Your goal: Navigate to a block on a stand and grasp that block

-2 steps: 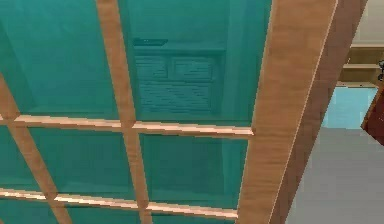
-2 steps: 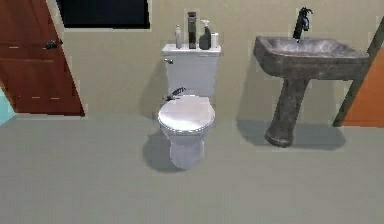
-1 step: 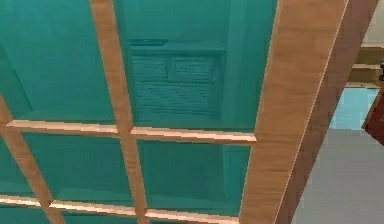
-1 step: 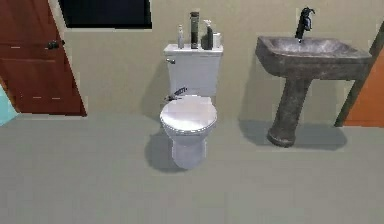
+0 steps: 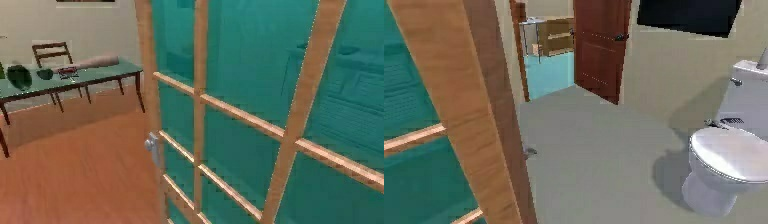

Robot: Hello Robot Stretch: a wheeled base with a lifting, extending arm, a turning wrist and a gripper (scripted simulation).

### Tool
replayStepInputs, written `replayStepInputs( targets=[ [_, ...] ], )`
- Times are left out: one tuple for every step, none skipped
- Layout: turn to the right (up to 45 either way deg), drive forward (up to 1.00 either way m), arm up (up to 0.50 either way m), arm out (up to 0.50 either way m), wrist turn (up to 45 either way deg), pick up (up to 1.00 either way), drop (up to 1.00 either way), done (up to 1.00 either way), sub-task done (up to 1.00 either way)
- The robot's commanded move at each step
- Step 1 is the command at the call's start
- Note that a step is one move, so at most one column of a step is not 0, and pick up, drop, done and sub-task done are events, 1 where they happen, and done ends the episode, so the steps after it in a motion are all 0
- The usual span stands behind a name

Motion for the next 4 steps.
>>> replayStepInputs(
  targets=[
    [-45.0,0.00,0.00,0.00,0.0,0.00,0.00,0.00,0.00],
    [-45.0,0.00,0.00,0.00,0.0,0.00,0.00,0.00,0.00],
    [-42.0,0.00,0.00,0.00,0.0,0.00,0.00,0.00,0.00],
    [0.0,0.10,0.00,0.00,0.0,0.00,0.00,0.00,0.00]
  ],
)
